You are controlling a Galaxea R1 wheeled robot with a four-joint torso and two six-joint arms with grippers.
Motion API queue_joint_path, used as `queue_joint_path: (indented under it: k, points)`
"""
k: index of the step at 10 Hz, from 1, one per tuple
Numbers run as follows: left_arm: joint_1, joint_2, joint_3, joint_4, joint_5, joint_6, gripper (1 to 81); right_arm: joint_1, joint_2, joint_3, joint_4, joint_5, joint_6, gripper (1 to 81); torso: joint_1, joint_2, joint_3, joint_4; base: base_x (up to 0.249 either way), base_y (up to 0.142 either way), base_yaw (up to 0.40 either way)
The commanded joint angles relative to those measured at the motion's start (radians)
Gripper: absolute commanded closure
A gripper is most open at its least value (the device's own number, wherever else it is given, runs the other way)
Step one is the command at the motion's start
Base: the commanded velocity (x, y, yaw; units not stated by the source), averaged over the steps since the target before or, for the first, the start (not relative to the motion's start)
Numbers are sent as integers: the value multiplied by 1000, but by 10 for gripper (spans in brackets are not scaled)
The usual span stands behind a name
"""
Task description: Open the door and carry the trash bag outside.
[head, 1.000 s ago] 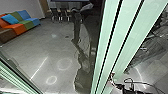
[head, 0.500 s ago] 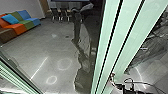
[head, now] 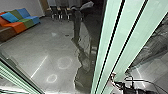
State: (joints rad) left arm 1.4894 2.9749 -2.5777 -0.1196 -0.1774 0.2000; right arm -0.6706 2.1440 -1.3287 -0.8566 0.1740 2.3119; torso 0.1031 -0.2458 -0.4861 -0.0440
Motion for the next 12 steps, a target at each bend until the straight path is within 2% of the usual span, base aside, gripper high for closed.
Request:
queue_joint_path:
  k: [1, 3, 7, 12]
  points:
    - [1, -3, 14, -2, 78, -4, 811, 33, -47, -138, 125, -398, 107, 10, 0, 0, 0, 0, 0, 0, 0]
    - [1, -3, 14, -2, 78, -4, 811, 54, -55, -151, 129, -398, 107, 10, 0, 0, 0, 0, 0, 0, 0]
    - [3, -5, 14, -3, 76, -4, 811, 130, -117, -159, 183, -409, 104, 10, 0, 0, 0, 0, 0, 0, 0]
    - [4, -8, 14, -5, 76, -4, 811, 194, -180, -155, 189, -421, 96, 10, 0, 1, -2, 1, 0, 0, 0]
